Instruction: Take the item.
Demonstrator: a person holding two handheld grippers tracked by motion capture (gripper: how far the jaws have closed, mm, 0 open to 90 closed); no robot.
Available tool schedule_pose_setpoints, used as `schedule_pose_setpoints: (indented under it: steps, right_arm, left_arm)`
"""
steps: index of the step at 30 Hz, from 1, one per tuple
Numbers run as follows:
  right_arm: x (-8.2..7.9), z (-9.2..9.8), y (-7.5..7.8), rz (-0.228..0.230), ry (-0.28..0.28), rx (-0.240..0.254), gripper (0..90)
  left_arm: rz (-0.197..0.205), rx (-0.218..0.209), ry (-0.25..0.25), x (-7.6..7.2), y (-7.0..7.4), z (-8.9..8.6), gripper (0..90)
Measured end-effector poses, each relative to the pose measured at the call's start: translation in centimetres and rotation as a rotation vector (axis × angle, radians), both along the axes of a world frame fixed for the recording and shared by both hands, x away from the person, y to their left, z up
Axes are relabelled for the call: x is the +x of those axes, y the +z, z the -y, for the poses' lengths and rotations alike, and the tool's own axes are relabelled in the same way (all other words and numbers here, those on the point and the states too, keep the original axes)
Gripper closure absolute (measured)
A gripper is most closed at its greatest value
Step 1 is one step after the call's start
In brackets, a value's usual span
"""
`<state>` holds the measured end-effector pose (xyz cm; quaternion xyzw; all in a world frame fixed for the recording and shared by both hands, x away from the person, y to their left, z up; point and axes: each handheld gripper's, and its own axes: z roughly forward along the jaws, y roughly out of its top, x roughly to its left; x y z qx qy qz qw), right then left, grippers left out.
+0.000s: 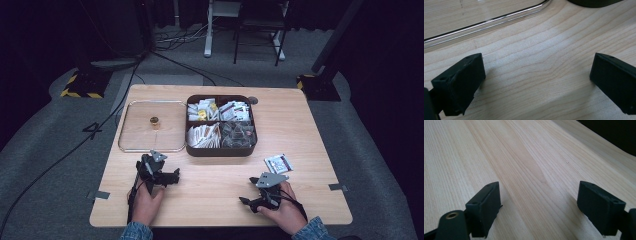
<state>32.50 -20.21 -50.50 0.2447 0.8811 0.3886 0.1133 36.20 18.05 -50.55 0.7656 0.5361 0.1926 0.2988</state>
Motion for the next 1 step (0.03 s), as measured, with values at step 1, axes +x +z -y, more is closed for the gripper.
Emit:
schedule_pose_setpoints:
  steps: [1]
  right_arm:
    - [0.00, 0.00, 0.00, 0.000, 0.000, 0.000, 19.2]
  left_arm:
    - [0.000, 0.000, 0.000, 0.00, 0.00, 0.00, 0.2]
